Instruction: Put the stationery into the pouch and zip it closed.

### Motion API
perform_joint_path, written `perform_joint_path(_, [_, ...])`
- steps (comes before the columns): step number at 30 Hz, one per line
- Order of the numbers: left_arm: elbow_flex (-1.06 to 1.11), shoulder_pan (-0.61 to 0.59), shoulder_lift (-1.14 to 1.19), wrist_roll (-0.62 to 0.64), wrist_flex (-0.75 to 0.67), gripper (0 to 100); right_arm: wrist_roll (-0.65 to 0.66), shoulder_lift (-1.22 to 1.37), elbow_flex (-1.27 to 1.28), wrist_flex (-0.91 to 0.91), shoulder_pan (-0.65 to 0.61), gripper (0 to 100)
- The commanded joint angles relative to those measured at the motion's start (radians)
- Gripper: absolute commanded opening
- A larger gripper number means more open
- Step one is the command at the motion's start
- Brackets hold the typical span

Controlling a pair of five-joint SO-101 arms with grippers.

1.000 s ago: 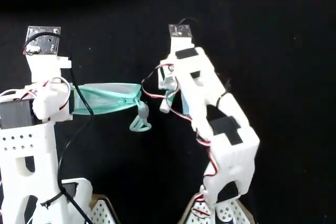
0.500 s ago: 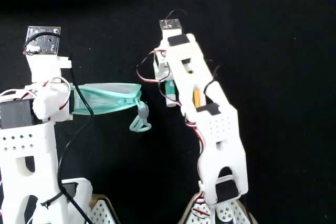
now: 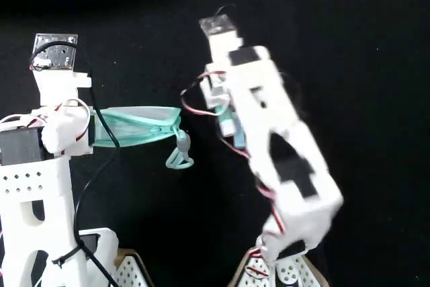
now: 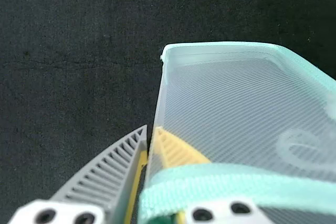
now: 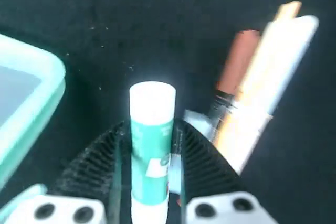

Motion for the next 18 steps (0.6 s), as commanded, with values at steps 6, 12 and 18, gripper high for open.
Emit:
perform_joint_path(6, [0.03, -0.021, 0.008, 0.006, 0.009, 3, 0.209, -0.429, 0.305, -0.025, 0.359, 1.2])
perform_joint_path(12, [0.03, -0.021, 0.008, 0.006, 0.009, 3, 0.373, -0.355, 0.515, -0.227, 0.554, 1.2])
perform_joint_path(18, [0.03, -0.021, 0.008, 0.008, 0.009, 3, 0.48, -0.165, 0.568, -0.331, 0.628, 1.9])
